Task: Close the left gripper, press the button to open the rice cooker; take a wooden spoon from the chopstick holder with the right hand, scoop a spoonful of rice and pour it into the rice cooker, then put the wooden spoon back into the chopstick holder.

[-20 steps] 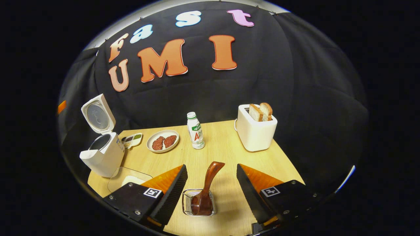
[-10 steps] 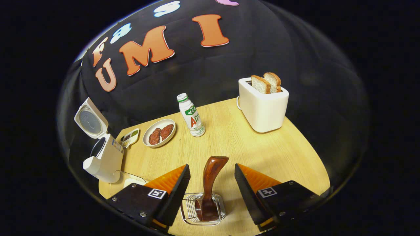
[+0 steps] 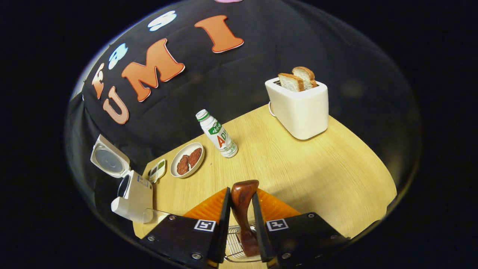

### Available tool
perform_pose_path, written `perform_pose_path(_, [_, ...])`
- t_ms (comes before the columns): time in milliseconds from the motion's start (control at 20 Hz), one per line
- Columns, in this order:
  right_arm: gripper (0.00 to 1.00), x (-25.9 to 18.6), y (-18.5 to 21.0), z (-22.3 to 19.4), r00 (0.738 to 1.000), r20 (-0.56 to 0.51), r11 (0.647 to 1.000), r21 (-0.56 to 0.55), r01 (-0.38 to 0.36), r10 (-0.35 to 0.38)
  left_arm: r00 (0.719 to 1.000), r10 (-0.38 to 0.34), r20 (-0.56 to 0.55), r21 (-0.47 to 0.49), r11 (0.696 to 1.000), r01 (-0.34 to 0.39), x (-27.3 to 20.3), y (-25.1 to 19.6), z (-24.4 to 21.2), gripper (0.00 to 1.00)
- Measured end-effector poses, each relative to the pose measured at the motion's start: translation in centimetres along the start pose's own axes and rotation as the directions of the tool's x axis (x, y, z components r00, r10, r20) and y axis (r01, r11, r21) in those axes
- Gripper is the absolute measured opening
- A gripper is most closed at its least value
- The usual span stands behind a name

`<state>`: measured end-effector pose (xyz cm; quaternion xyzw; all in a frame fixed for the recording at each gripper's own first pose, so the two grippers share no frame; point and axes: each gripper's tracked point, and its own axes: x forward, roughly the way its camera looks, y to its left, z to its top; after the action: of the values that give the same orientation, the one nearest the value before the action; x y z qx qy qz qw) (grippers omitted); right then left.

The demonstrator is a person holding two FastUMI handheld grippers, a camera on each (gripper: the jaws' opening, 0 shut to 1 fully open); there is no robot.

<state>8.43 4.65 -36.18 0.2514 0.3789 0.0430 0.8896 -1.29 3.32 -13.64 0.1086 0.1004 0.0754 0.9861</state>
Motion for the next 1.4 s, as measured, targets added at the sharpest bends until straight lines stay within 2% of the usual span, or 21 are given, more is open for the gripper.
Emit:
perform_pose_path(150, [0.32,-1.9,-0.2,-0.2,0.999,0.036,0.999,0.048,-0.009,0.007,0.999,-0.039,0.012,0.004,0.999,0.039,0.6,-1.3,0.7,0.89])
perform_pose_path(200, [0.27,-2.5,-0.3,-0.3,0.999,0.05,0.998,0.059,-0.007,0.004,0.998,-0.053,0.017,0.005,0.999,0.053,0.7,-1.7,0.8,0.89])
perform_pose_path(250, [0.31,-3.1,-0.2,-0.3,0.998,0.062,0.998,0.07,-0.009,0.005,0.997,-0.069,0.019,0.008,0.998,0.069,0.8,-2.2,0.9,0.94])
perform_pose_path(400, [0.29,-4.5,-0.2,-0.8,0.995,0.096,0.995,0.1,-0.01,0.001,0.993,-0.112,0.025,0.013,0.994,0.112,1.3,-3.6,1.0,0.94])
perform_pose_path(450, [0.24,-4.8,-0.2,-0.9,0.994,0.109,0.995,0.103,-0.006,-0.005,0.992,-0.127,0.027,0.012,0.992,0.127,1.5,-3.8,1.0,0.94])
perform_pose_path(550, [0.28,-5.7,0.0,-1.3,0.992,0.128,0.994,0.11,-0.001,-0.013,0.988,-0.151,0.03,0.002,0.988,0.151,1.8,-4.6,1.0,0.94])
perform_pose_path(700, [0.23,-6.2,0.0,-1.6,0.989,0.141,0.991,0.133,0.02,-0.039,0.982,-0.184,0.03,-0.005,0.983,0.184,2.4,-5.3,0.8,0.94])
perform_pose_path(750, [0.23,-6.2,0.0,-1.6,0.988,0.143,0.99,0.136,0.03,-0.049,0.981,-0.191,0.031,-0.004,0.981,0.192,2.5,-5.4,0.8,0.89])
perform_pose_path(850, [0.2,-6.5,0.5,-1.3,0.986,0.156,0.99,0.137,0.032,-0.053,0.978,-0.206,0.034,-0.005,0.978,0.207,2.6,-5.6,0.6,0.89])
perform_pose_path(1000, [0.19,-7.7,1.2,-0.4,0.979,0.194,0.99,0.135,0.038,-0.064,0.976,-0.213,0.041,-0.013,0.977,0.214,2.7,-5.2,0.6,0.9])
perform_pose_path(1050, [0.19,-8.1,1.3,0.0,0.976,0.206,0.991,0.127,0.05,-0.076,0.976,-0.212,0.042,-0.016,0.977,0.213,2.9,-4.9,0.5,0.86])
perform_pose_path(1250, [0.19,-10.9,3.4,1.8,0.958,0.275,0.995,0.072,0.071,-0.088,0.98,-0.194,0.042,-0.038,0.98,0.196,3.0,-3.5,0.1,0.94])
perform_pose_path(1300, [0.19,-11.7,4.3,2.3,0.952,0.295,0.996,0.056,0.067,-0.081,0.982,-0.184,0.04,-0.042,0.982,0.186,2.9,-2.9,-0.1,0.9])
perform_pose_path(1400, [0.19,-13.4,6.6,3.6,0.942,0.331,0.999,0.021,0.048,-0.053,0.986,-0.164,0.039,-0.061,0.984,0.166,2.8,-1.8,-0.5,1.0])
